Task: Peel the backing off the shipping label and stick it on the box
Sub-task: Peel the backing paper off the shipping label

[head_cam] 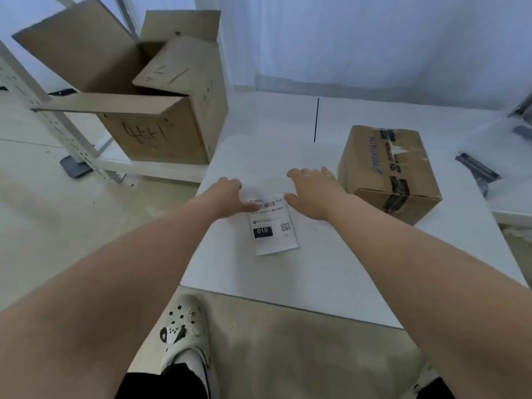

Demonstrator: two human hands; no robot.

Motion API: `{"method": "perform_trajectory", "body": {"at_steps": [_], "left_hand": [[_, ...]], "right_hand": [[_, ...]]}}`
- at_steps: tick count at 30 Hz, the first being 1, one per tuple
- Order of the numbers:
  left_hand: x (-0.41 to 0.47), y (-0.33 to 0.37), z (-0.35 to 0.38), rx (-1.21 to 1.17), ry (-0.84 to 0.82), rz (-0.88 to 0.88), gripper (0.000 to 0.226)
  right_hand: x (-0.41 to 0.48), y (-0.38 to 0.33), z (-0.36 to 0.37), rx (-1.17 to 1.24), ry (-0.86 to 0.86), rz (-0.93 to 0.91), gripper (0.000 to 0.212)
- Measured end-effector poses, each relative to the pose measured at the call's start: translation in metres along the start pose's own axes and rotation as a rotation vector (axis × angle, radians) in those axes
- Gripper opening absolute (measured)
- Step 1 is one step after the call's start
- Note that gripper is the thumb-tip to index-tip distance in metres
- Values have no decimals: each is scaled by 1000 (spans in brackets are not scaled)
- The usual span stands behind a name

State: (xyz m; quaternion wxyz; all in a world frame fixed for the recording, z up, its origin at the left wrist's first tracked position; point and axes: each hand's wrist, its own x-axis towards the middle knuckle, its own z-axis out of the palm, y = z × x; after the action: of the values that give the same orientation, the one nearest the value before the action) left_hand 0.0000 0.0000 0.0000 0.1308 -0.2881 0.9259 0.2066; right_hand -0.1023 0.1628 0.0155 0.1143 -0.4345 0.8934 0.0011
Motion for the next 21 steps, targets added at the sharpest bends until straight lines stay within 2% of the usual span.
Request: {"method": "perform_trajectory", "body": {"at_steps": [5,8,11,13,15,17,19,21], "left_hand": [[-1,18,9,52,-66,-8,76],[-1,24,2,115,-140,-7,65],[-4,26,-1,191,-164,24,53],[-7,29,-1,157,-179,82,43],[-10,32,-4,53,-183,166,28],[-15,38,-15,-118,-137,240,15],[-20,46,-36,-334,-28,300,14],[-27,57,-60,-595,10,345,15]], "right_hand": [[-1,-10,9,37,-67,-15,51],[0,-15,10,178,-92,-30,55],[1,-16,10,404,-153,1,68],[-3,-18,7,555,-173,26,74],[-7,-21,1,618,-164,30,67],[-12,-22,-11,676,-13,40,45],[-18,-17,-33,695,233,65,21],[-27,-3,-59,710,366,81,14]]}}
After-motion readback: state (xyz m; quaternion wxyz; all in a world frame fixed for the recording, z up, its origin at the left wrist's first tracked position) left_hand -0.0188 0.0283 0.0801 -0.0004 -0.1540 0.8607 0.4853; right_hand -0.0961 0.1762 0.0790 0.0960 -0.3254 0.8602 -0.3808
